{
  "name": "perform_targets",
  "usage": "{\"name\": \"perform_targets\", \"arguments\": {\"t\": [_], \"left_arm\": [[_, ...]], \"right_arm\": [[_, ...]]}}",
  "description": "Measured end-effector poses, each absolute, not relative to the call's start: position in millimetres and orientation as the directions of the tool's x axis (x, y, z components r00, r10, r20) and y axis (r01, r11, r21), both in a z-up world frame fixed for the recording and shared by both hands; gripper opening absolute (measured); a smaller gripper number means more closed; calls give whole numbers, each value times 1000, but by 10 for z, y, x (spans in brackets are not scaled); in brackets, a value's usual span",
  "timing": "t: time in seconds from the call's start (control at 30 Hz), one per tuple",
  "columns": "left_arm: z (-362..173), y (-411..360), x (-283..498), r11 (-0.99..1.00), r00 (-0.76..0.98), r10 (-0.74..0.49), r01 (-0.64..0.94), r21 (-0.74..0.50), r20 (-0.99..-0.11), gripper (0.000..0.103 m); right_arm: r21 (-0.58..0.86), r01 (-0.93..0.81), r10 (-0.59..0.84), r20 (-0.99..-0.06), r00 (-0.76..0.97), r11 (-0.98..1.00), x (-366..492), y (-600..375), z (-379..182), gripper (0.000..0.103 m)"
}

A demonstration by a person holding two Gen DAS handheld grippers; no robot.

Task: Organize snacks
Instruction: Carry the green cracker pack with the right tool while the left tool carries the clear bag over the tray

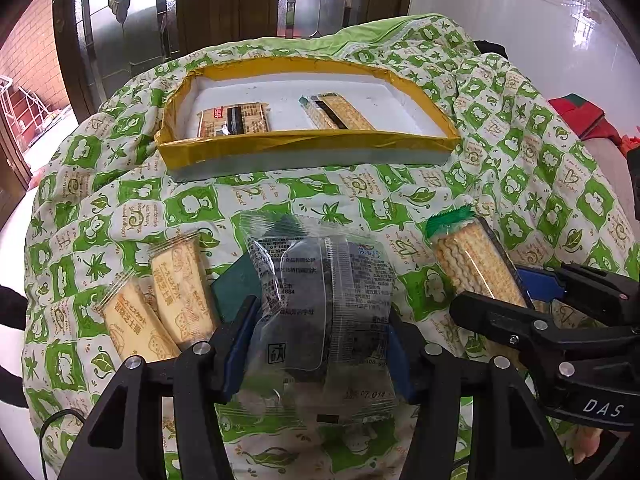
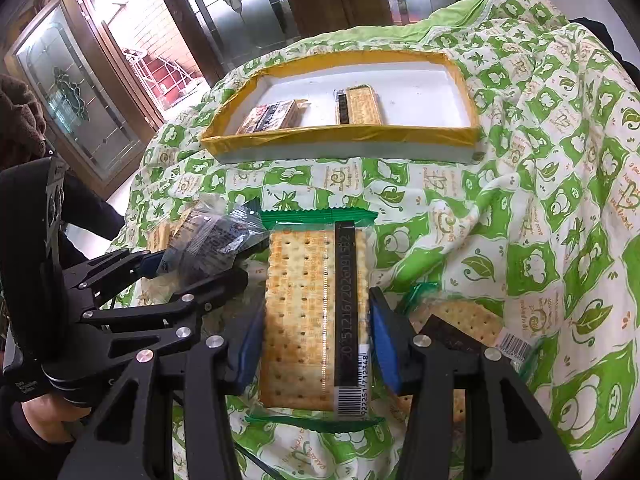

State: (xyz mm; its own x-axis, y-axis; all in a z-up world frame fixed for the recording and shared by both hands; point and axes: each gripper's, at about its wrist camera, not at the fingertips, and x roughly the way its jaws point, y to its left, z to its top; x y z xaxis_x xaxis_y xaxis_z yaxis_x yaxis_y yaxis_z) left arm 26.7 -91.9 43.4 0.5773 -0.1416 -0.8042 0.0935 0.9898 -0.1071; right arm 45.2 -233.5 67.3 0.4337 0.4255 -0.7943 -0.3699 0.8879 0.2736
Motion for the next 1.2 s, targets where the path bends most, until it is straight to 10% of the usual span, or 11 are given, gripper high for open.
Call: {"name": "perform_targets", "arguments": {"t": [1.2], "left_arm": [[678, -841, 457, 992, 608, -125, 53, -117, -784, 61]], "right_arm": [[264, -336, 410, -756, 510, 904, 565, -2525, 904, 48]]}}
